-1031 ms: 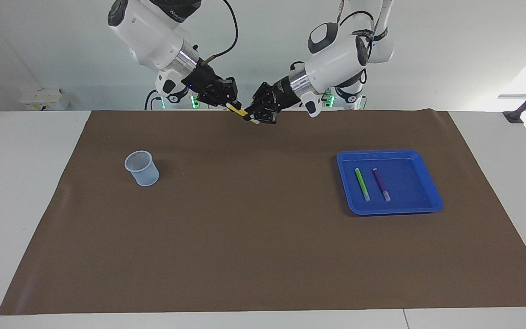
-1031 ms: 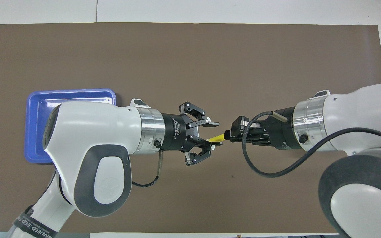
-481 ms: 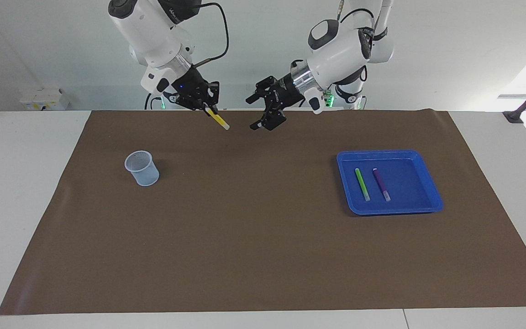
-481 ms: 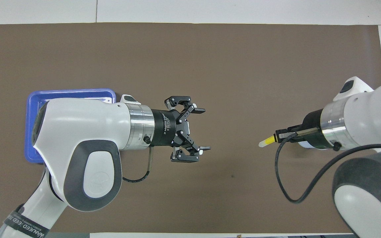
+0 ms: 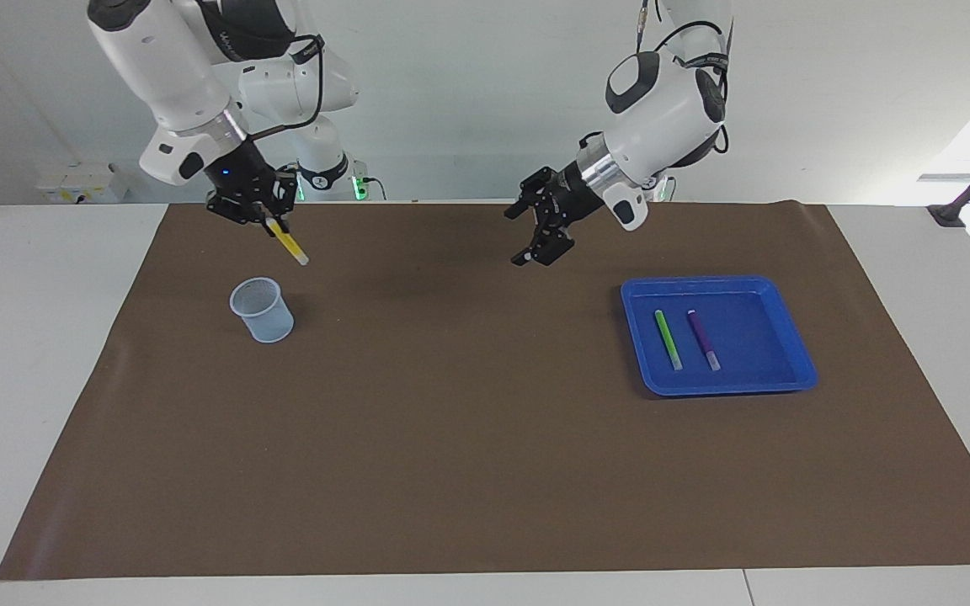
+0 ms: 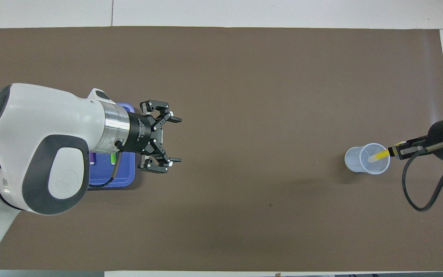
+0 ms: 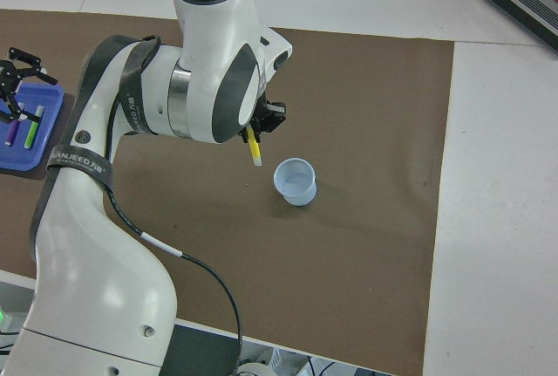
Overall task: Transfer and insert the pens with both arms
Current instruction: 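Insert the yellow pen into the cup while the left gripper returns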
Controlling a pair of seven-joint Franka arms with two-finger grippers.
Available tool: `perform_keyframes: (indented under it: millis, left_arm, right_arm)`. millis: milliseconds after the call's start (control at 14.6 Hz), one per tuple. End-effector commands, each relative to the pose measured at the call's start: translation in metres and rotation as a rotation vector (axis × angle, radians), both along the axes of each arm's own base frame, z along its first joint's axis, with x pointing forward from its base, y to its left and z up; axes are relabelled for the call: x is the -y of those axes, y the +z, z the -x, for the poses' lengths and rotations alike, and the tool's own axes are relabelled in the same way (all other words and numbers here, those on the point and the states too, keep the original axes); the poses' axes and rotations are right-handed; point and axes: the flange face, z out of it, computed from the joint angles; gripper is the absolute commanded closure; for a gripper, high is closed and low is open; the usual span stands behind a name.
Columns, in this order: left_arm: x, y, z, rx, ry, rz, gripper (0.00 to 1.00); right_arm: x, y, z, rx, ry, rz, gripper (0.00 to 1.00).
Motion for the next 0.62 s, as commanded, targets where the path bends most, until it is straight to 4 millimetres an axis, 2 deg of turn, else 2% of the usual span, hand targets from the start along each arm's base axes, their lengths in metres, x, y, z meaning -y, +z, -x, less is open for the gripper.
perform_keyframes:
  millis: [0, 206, 344, 550]
  left_arm:
    - [-0.053, 0.000, -0.003, 0.060, -0.138, -0.041, 0.00]
    - [-0.099, -0.004, -0.017, 0.170, -0.295, -0.082, 0.00]
    - [-0.124, -0.010, -0.023, 0.231, -0.432, -0.148, 0.00]
    - [-0.176, -0.030, -0.036, 0.299, -0.651, -0.199, 0.00]
  right_arm:
    - [0.001, -0.027, 0.007, 0.013, 0.034, 0.052, 1.00]
    - [0.022, -0.058, 0.007, 0.010, 0.111, 0.078, 1.00]
    - [0.027, -0.062, 0.005, 0.009, 0.125, 0.076, 1.00]
    - [0.028, -0.079, 0.002, 0.001, 0.126, 0.076, 1.00]
